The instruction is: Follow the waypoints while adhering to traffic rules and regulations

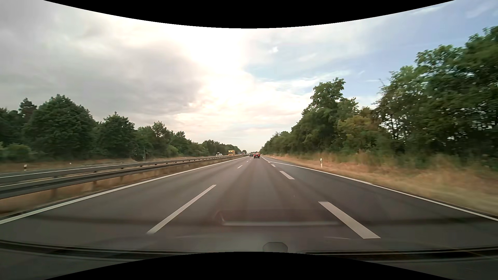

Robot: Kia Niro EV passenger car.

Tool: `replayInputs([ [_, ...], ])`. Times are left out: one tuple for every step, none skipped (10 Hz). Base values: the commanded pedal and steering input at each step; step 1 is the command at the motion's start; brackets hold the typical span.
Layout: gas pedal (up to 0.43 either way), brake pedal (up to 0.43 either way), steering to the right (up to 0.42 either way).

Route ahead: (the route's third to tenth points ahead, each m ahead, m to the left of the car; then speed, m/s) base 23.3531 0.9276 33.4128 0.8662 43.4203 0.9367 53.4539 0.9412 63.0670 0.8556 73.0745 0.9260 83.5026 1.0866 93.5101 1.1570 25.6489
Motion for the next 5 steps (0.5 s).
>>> replayInputs([
  [0.118, 0.000, -0.003],
  [0.118, 0.000, -0.003],
  [0.118, 0.000, -0.003],
  [0.118, 0.000, -0.003],
  [0.130, 0.000, -0.003],
])
